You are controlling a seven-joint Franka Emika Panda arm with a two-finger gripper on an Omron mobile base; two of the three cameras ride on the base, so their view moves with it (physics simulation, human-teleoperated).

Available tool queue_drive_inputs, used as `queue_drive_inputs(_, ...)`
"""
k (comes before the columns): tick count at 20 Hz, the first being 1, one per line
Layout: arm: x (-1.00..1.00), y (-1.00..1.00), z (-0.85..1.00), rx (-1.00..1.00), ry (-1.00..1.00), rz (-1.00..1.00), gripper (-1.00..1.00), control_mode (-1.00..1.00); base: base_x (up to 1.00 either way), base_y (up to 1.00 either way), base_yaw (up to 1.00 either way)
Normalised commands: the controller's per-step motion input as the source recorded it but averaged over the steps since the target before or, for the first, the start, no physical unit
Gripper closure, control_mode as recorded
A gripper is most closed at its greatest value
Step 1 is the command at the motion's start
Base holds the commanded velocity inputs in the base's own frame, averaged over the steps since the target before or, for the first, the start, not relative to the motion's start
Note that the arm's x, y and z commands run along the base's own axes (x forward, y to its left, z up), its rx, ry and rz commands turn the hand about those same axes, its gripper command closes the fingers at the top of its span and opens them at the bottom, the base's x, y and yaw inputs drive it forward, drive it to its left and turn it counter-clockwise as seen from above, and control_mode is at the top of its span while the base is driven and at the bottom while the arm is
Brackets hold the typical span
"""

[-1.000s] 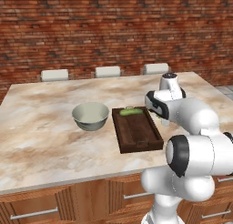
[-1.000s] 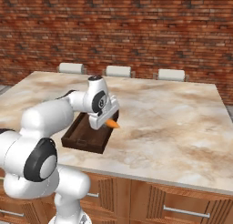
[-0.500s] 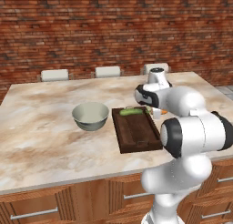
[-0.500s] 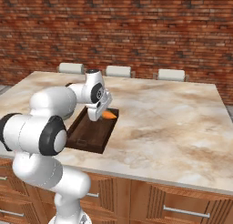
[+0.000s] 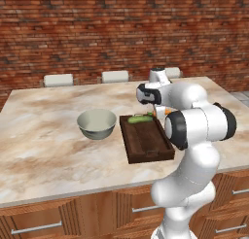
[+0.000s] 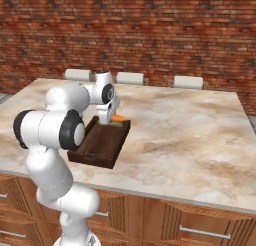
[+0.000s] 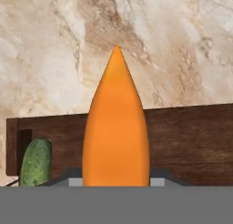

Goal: Place the two vegetables and bowl onto the tray for setting up a vegetable dip station.

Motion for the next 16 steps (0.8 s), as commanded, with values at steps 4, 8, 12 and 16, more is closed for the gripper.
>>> queue_drive_inputs(4,0.43,0.13,-0.06,0.0,0.0,0.08,1.0,-1.0,0.0,0.0,0.0)
queue_drive_inputs(8,0.35,0.07,-0.22,0.0,0.0,0.08,1.0,-1.0,0.0,0.0,0.0)
queue_drive_inputs(12,0.34,0.03,-0.25,0.0,0.0,0.09,1.0,-1.0,0.0,0.0,0.0)
queue_drive_inputs(16,0.33,0.03,-0.22,0.0,0.0,0.08,1.0,-1.0,0.0,0.0,0.0)
